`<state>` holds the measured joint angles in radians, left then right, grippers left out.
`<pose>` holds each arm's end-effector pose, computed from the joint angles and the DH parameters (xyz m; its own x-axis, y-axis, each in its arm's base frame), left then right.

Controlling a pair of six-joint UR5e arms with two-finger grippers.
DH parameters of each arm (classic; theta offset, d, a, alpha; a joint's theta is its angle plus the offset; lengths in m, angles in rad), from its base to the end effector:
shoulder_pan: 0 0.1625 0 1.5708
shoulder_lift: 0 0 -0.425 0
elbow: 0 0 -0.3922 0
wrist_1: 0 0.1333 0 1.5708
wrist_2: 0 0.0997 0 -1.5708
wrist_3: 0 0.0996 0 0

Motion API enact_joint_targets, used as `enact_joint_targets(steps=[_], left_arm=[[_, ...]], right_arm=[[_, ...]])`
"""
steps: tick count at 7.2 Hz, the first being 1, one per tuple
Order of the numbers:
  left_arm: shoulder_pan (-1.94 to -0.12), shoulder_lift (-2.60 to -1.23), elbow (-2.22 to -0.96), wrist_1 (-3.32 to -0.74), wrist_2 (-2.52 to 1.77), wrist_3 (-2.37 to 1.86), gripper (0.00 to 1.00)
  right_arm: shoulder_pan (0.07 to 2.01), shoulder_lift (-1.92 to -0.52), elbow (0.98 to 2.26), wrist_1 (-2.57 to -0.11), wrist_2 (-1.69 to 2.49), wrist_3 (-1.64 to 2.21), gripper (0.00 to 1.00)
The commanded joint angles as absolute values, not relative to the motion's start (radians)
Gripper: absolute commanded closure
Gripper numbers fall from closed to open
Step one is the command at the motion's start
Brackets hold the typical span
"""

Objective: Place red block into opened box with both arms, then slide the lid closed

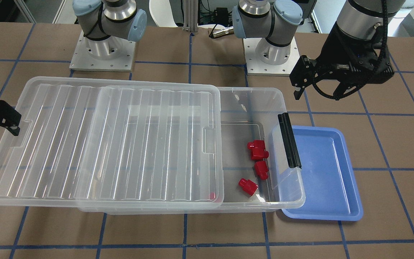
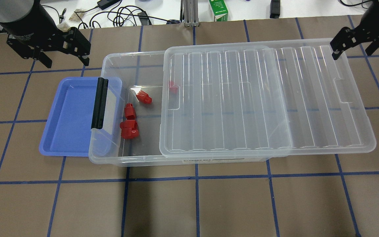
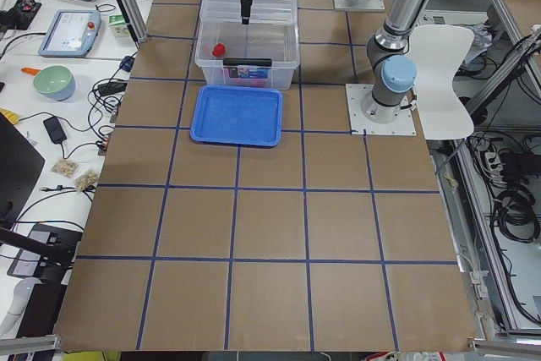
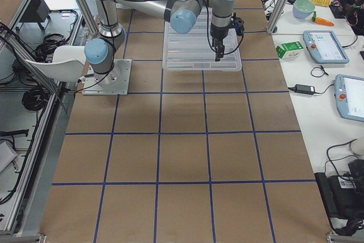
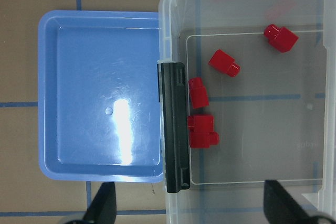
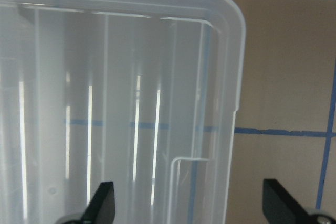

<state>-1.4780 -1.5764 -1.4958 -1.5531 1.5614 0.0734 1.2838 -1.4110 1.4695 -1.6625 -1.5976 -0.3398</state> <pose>-0.0872 -0.5119 0.5241 -0.9998 -0.0189 0.0030 -0.0190 0.9960 -0.0874 -0.0338 -0.5761 0.4630 -0.9980 -0.0519 0.0363 -0.0527 0.9984 -0.0224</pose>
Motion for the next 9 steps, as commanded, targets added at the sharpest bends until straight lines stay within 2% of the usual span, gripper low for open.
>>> enact_joint_targets(steps=[1,6,9], left_arm=[[-1.479,-1.578,-1.493,-1.549,1.560,0.055,0.00],[-1.479,-1.577,-1.497,-1.549,1.560,0.057,0.00],[-1.480,-1.577,-1.500,-1.548,1.560,0.057,0.00]], right_arm=[[1.409,-1.430,1.340,-1.467,-1.598,-0.140,0.00],[1.431,-1.414,1.335,-1.474,-1.605,-0.138,0.00],[1.219,-1.375,1.328,-1.480,-1.600,-0.413,0.00]])
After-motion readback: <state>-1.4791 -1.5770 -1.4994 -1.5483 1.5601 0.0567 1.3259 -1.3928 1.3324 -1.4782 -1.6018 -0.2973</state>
